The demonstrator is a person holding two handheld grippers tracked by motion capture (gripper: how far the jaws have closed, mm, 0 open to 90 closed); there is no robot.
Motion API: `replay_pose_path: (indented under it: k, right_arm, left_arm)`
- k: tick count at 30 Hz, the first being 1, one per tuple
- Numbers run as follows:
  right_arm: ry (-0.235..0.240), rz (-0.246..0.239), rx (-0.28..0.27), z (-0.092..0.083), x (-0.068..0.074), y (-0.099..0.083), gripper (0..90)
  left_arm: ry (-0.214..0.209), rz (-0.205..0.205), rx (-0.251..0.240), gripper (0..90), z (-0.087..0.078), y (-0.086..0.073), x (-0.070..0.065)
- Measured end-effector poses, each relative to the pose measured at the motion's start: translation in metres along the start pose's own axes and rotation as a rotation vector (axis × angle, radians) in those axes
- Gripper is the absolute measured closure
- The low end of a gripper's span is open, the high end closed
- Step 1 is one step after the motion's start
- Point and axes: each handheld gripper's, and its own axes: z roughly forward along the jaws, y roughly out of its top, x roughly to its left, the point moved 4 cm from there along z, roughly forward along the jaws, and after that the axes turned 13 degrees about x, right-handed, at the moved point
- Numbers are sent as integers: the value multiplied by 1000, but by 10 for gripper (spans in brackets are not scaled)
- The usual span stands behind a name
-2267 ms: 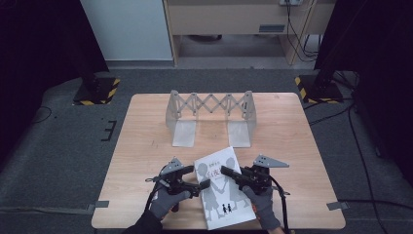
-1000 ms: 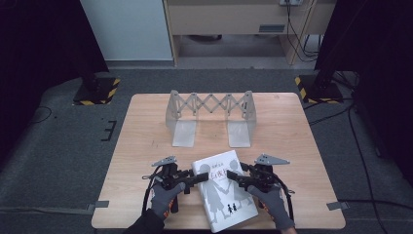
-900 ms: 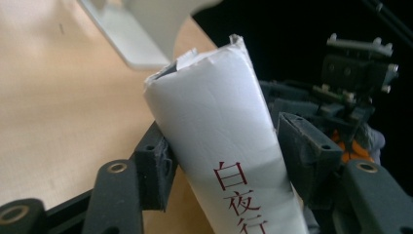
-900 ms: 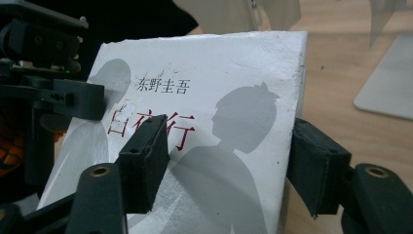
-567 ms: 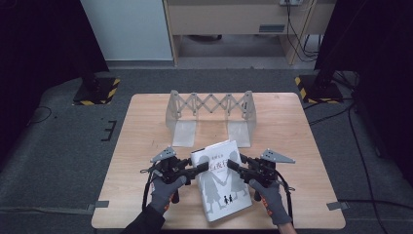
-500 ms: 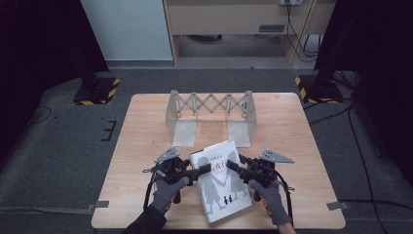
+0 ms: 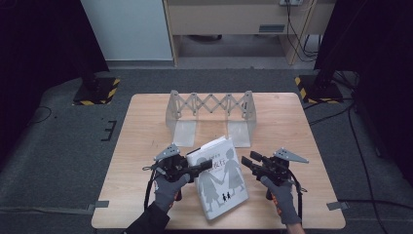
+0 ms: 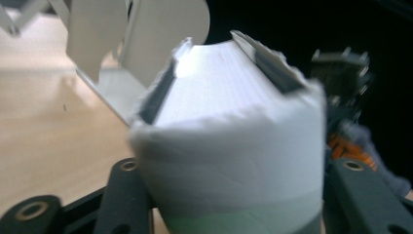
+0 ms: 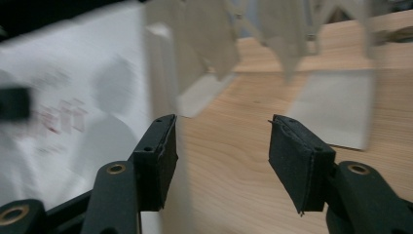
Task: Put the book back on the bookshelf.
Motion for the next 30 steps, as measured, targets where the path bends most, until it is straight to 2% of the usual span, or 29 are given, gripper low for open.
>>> replay_pose_path:
  k: [1,2,3,4,7,8,9,10,11,12,15,16,18,19,21,23,24,26,30]
  right_arm:
    - [-65,-14,27,-4,-9,-2,423]
    - [-101,-29,36,-5,-14,-3,410]
    - [-134,-35,45,-6,-17,-4,396]
    - [-134,-35,45,-6,-17,-4,396]
    - [-199,-54,65,-10,-25,-5,371]
    - [-245,-73,81,-12,-31,-6,356]
    - [-245,-73,81,-12,-31,-6,356]
    - [-294,-86,94,-13,-36,-7,340]
    - [-294,-86,94,-13,-36,-7,340]
    - [-345,-99,114,-14,-43,-9,313]
    - [-379,-107,134,-15,-48,-12,270]
    - [-413,-97,153,-14,-53,-14,248]
    - [-425,-97,166,-14,-55,-15,228]
    - [-450,-97,176,-13,-57,-17,218]
    - [-483,-106,223,-11,-61,-22,190]
    - [-529,-124,264,-9,-66,-26,172]
    - [-556,-132,289,-8,-70,-29,156]
    - [-575,-136,309,-9,-74,-31,145]
    - [-583,-133,338,-9,-78,-34,123]
  left_arm:
    - [10,8,-13,501,-2,4,-1]
    - [26,23,-23,506,-3,8,-1]
    - [70,55,-40,511,-5,15,-2]
    - [70,55,-40,514,-5,15,-2]
    - [137,106,-58,517,-5,24,-2]
    - [151,115,-65,517,-4,25,-1]
    - [159,124,-66,517,-4,26,0]
    - [162,146,-75,515,-4,27,0]
    - [162,146,-75,514,-4,27,0]
    - [155,157,-75,512,-4,26,-1]
    - [141,189,-49,501,-8,20,-4]
    - [133,195,-52,493,-9,19,-5]
    - [129,211,-59,488,-8,15,-8]
    - [128,224,-53,480,-6,14,-11]
    - [123,252,-40,468,-2,12,-14]
    - [147,299,-37,465,1,8,-17]
    - [157,307,-42,465,2,6,-19]
    - [154,299,-43,466,2,5,-19]
    - [135,283,-46,456,0,5,-19]
